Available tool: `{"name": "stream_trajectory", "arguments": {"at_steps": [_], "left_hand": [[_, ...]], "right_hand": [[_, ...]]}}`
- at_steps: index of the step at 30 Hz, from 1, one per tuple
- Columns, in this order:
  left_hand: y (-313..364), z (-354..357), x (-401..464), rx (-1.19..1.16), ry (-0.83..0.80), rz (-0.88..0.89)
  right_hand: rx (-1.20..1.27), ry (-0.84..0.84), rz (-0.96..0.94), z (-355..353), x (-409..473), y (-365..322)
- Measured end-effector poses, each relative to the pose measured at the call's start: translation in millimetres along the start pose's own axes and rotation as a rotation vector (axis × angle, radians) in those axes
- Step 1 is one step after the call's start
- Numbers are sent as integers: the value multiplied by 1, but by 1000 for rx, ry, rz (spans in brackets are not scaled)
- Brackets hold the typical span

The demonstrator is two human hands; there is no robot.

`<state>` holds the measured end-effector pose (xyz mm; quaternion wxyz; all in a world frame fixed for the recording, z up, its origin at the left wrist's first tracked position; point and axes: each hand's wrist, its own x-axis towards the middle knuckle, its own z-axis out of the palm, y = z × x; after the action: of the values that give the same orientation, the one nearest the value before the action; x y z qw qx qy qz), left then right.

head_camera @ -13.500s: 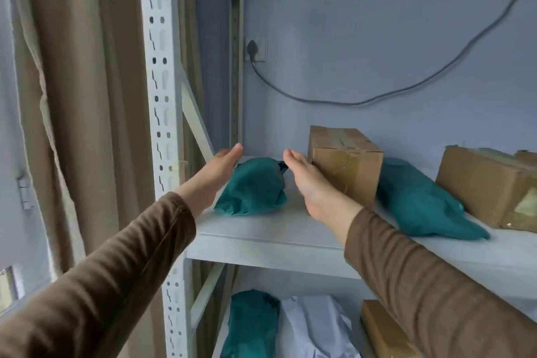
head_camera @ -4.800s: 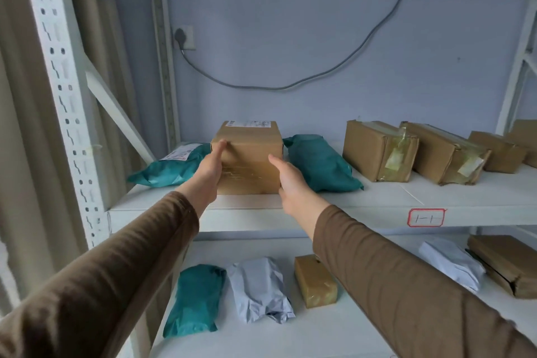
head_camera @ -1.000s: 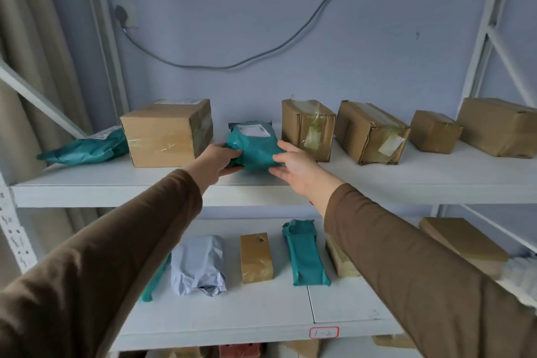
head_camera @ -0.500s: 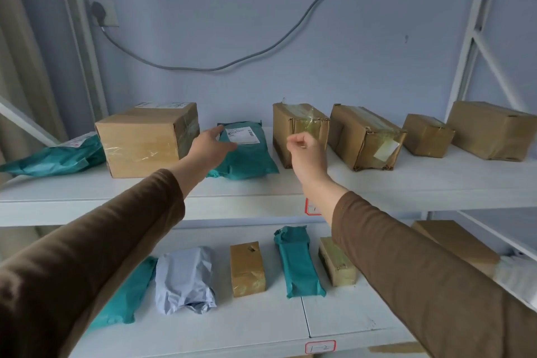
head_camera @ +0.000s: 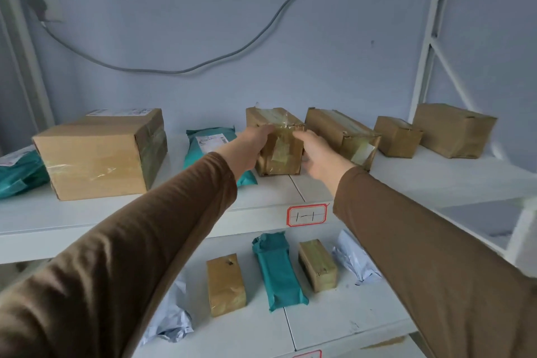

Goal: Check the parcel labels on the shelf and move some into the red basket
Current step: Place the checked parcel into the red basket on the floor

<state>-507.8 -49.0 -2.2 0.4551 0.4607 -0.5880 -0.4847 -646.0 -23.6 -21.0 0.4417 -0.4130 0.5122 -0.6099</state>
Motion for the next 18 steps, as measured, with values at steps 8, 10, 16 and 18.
{"name": "stream_trajectory", "arguments": {"at_steps": [8, 10, 16, 18], "left_hand": [[-14, 19, -47, -180, 21, 166], [-18, 31, -73, -210, 53, 208], [-35, 85, -166, -213, 189, 425], [-38, 105, -196, -193, 200, 466]], "right_hand": [[224, -9, -110, -25, -39, 12], [310, -3, -140, -42, -60, 14], [413, -33, -150, -114, -134, 27], [448, -67, -123, -140, -159, 33]]}}
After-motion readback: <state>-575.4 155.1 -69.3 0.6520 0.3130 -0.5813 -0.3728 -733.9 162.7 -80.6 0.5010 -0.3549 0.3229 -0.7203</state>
